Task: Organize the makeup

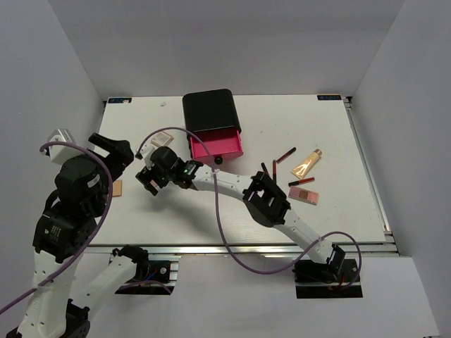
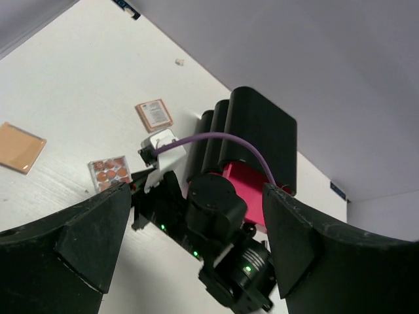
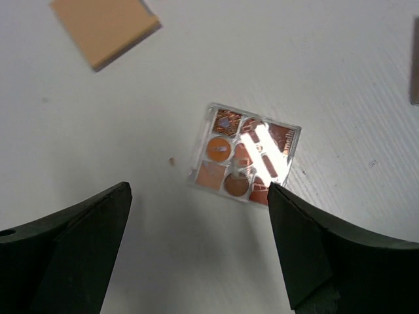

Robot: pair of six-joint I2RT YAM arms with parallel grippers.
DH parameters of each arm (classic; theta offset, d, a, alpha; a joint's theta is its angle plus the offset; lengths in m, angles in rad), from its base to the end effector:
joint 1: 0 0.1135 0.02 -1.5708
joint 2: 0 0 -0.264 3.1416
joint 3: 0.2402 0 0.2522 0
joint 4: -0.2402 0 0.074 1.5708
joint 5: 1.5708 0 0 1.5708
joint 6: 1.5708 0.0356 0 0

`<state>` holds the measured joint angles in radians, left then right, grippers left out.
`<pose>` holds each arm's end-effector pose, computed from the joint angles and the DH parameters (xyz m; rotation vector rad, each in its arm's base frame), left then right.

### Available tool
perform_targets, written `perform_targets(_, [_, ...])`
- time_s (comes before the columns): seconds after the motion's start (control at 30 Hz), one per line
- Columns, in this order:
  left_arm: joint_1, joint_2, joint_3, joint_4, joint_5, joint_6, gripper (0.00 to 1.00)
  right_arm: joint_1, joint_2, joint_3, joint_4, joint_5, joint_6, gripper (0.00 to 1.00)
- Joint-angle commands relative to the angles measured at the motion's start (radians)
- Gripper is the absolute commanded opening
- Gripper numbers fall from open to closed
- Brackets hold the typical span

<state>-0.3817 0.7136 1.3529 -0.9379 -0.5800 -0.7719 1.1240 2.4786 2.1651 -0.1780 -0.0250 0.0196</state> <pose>0.0819 -0.0118 0.4501 -0.7320 1.6749 -0.2724 0.2482 0.5200 0.2058 -1.1383 1.8169 0.7174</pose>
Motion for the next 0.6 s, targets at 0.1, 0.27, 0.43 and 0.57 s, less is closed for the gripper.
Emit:
perform_targets(0.1, [0.003, 0.033, -0.001, -0.064, 0.016, 0.003, 0.92, 0.034, 0.095, 0.087, 0.217, 0.242, -0.001, 0.90])
perform_targets(0.27, [0.004, 0.035, -0.031, -0.061, 0.017, 0.019, 0.95, 0.033, 0.151, 0.085, 0.265, 0.289, -0.004, 0.89])
perform_targets(0.43, [0.003, 0.032, -0.049, -0.061, 0.029, 0.013, 0.96, 0.033, 0.181, 0.062, 0.281, 0.292, 0.002, 0.89])
perform_targets(0.57, [0.004, 0.014, -0.074, -0.064, 0.034, -0.007, 0.96, 0.022, 0.183, 0.035, 0.282, 0.307, 0.017, 0.90])
